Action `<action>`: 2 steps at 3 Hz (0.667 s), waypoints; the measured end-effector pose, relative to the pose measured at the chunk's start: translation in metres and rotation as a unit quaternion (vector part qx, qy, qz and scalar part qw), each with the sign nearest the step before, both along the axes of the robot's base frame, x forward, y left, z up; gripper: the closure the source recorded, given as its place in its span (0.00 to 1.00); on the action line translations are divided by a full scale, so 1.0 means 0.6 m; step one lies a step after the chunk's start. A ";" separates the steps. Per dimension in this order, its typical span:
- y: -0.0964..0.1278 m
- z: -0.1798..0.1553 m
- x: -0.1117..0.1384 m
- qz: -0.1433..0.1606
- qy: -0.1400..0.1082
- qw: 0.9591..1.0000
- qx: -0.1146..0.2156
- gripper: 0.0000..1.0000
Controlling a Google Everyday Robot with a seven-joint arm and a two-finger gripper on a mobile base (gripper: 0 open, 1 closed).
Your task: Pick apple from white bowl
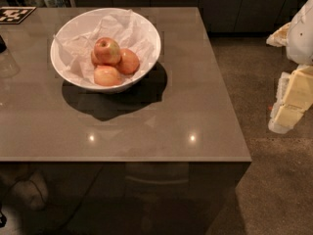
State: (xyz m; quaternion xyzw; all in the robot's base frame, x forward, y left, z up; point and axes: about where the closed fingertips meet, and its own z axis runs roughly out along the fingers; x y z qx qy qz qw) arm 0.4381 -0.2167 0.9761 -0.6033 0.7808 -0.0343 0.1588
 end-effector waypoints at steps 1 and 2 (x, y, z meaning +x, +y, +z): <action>0.016 0.011 -0.001 0.005 -0.004 1.000 0.000 0.00; 0.094 0.042 0.004 0.031 -0.002 0.999 -0.012 0.00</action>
Offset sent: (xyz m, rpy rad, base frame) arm 0.0050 0.1217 0.0402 -0.0568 0.0528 0.1388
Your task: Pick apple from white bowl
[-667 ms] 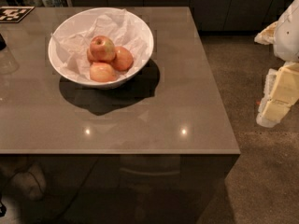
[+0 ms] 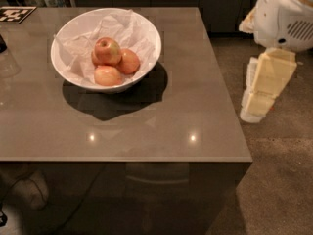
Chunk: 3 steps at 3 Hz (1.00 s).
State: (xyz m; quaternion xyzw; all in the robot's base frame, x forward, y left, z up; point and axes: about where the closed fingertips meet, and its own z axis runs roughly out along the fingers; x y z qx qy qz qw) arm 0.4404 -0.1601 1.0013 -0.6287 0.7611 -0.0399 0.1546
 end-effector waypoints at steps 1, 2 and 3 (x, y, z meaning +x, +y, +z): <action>0.100 0.020 0.024 0.033 0.008 0.999 -0.017 0.00; 0.119 0.030 0.029 0.042 -0.007 0.999 -0.010 0.00; 0.134 0.032 0.039 0.046 -0.017 0.999 0.002 0.00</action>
Offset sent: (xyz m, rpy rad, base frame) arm 0.0107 0.0459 0.0089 -0.0278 0.0155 0.0503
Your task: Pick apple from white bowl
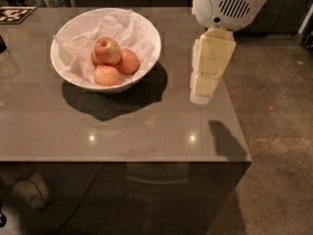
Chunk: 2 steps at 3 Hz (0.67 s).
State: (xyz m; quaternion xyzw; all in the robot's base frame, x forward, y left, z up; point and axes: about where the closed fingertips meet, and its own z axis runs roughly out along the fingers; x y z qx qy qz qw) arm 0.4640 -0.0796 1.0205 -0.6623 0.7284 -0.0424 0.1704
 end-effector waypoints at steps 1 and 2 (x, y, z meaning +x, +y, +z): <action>0.071 0.006 0.043 0.026 0.001 1.000 0.009 0.00; 0.163 0.017 0.103 0.059 0.004 0.998 0.013 0.00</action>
Offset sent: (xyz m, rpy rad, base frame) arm 0.0877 0.1501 0.0081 -0.0419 0.1146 0.2022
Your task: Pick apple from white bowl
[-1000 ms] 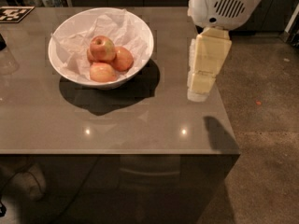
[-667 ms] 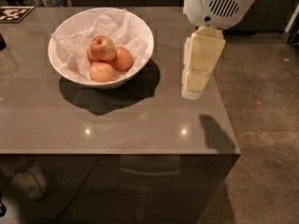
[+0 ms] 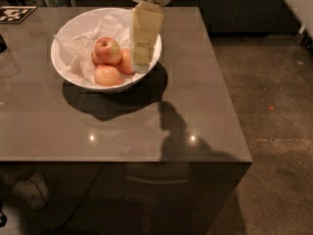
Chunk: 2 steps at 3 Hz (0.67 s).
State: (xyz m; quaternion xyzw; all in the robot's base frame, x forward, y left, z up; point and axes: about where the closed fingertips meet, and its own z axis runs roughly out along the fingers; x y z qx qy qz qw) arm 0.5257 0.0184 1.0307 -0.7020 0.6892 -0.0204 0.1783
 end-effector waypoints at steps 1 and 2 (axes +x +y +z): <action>0.087 0.002 0.032 0.062 0.003 0.998 0.012 0.00; 0.103 0.011 0.040 0.063 -0.013 0.998 0.026 0.00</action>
Offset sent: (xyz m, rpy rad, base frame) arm 0.0153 0.0412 0.0006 0.0179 0.0060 0.0960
